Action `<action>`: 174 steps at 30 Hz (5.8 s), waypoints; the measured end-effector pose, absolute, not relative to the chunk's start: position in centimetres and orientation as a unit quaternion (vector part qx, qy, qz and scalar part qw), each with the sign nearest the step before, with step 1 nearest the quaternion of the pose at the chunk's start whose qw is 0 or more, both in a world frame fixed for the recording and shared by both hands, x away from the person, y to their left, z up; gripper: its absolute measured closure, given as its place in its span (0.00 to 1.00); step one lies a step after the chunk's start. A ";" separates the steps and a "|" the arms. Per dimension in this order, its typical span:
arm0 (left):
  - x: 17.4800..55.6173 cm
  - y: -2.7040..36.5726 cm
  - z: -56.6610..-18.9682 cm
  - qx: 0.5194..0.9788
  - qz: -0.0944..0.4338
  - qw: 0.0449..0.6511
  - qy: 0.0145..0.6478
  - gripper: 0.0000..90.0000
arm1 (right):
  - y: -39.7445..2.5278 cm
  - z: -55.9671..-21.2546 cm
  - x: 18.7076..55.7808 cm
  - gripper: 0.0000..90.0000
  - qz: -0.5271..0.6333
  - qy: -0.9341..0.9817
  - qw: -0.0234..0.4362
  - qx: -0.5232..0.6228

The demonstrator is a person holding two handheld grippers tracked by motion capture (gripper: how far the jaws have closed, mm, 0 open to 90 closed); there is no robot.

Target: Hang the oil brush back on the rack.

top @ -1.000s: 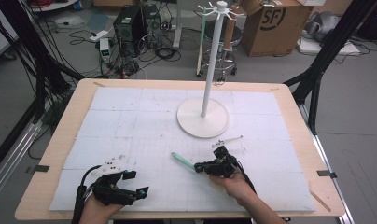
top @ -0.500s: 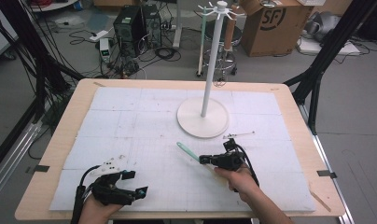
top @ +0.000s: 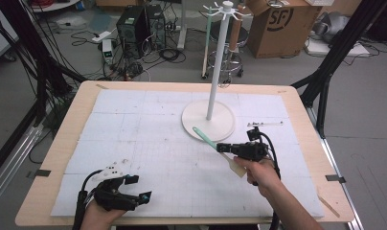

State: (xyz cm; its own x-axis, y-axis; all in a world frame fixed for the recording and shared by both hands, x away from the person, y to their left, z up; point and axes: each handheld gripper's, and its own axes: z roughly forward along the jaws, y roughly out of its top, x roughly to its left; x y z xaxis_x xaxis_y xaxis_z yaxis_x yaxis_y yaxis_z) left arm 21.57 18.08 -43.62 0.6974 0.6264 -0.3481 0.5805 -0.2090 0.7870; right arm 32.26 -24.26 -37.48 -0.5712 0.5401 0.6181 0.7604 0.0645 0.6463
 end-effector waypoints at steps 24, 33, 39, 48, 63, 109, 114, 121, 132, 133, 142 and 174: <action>21.6 18.3 -43.7 0.779 0.023 0.492 0.389 0.18 | -26.0 -31.5 33.3 0.95 -0.579 -0.681 0.083 -0.440; 21.6 18.3 -43.6 0.778 0.024 0.492 0.389 0.18 | -25.9 -31.8 33.3 0.95 -0.581 -0.677 0.088 -0.443; 21.6 18.3 -43.6 0.779 0.024 0.492 0.389 0.18 | -26.0 -31.8 33.4 0.95 -0.586 -0.672 0.093 -0.444; 21.6 18.3 -43.6 0.779 0.024 0.491 0.389 0.18 | -26.1 -30.6 33.6 0.95 -0.592 -0.669 0.088 -0.441; 21.7 18.6 -43.8 0.777 0.023 0.491 0.394 0.18 | -26.1 -24.4 34.9 0.95 -0.623 -0.658 0.060 -0.418; 22.1 19.4 -44.3 0.770 0.020 0.492 0.405 0.18 | -27.2 -15.8 37.4 0.95 -0.638 -0.657 0.015 -0.402; 22.2 19.4 -44.3 0.771 0.017 0.491 0.405 0.18 | -27.3 -14.5 37.0 0.95 -0.621 -0.673 0.006 -0.402; 22.2 19.4 -44.3 0.769 0.018 0.493 0.407 0.18 | -27.2 -13.2 36.8 0.95 -0.612 -0.682 0.002 -0.399; 22.2 19.5 -44.3 0.768 0.017 0.492 0.409 0.18 | -27.6 -12.4 36.9 0.95 -0.607 -0.684 -0.005 -0.404; 22.2 19.6 -44.3 0.769 0.018 0.492 0.408 0.18 | -27.6 -12.4 37.0 0.95 -0.608 -0.684 -0.003 -0.403; 22.2 19.6 -44.3 0.769 0.017 0.492 0.408 0.18 | -27.9 -12.8 37.4 0.95 -0.610 -0.680 -0.005 -0.407; 22.1 19.9 -44.3 0.768 0.019 0.493 0.408 0.18 | -27.3 -14.8 39.2 0.95 -0.608 -0.676 0.003 -0.417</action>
State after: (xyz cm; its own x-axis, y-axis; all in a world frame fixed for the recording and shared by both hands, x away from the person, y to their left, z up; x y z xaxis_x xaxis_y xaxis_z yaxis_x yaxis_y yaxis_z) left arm 22.05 19.91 -44.28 0.6660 0.6461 -0.3727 0.6077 -0.1802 0.7735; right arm 39.23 -27.26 -14.76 -0.6528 0.5592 0.5110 0.5671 -0.0864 0.8191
